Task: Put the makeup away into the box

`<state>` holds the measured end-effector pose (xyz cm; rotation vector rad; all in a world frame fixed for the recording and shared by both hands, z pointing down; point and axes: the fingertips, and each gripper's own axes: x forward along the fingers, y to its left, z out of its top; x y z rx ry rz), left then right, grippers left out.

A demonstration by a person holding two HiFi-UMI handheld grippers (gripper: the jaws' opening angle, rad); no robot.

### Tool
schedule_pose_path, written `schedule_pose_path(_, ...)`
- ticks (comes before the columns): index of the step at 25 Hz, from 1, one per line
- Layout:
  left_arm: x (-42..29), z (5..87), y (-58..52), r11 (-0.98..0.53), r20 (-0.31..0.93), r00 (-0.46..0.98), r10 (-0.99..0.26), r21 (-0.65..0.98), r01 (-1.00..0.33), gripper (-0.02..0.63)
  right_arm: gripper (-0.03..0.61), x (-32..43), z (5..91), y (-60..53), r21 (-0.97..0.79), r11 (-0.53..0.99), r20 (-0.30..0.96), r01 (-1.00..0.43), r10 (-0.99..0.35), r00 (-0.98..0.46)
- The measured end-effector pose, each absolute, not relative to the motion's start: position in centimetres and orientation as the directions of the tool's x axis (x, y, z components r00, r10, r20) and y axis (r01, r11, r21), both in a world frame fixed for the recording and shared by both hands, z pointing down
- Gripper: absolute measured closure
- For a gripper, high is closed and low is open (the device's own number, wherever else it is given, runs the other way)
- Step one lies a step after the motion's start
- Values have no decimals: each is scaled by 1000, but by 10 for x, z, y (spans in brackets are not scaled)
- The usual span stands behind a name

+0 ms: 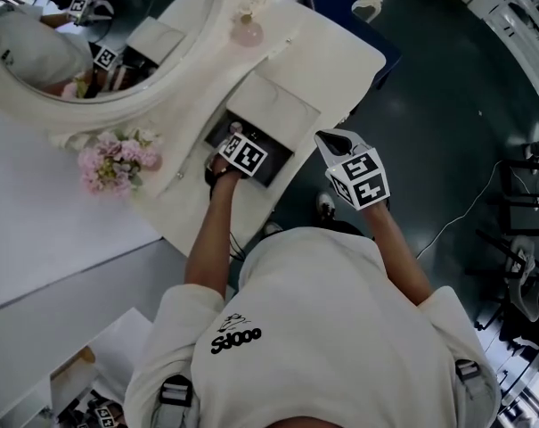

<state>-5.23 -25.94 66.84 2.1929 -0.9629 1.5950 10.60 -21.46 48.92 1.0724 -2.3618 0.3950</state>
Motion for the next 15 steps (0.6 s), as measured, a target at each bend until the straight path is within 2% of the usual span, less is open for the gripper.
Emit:
schedule_pose_path(4,-61,667,-255,-689,917,170,-362,-140,-712,431,577,95,489,-215,-59,677,560,-734,-586,-585)
schedule_pose_path(8,-77,637,-254,-553,841,298,-451,-1,-833,443,577,86,483,-222,-58,711,541,-701,-568,-621)
schedule_pose_path(11,-83,585,-265,-509,728,348,-591,-2,-861,498,577,81,476,-229,-57,729,523,-682,-560,-642)
schedule_pose_path(14,-91,539,-264,-463,637,339,-692,-31,-886,597,577,75,462,-237,-44,751,499,-659,-555,-666)
schedule_pose_path(15,-94,524,-263,-448,609,331,-721,-45,-893,597,577,71,455,-241,-35,764,487,-645,-550,-678)
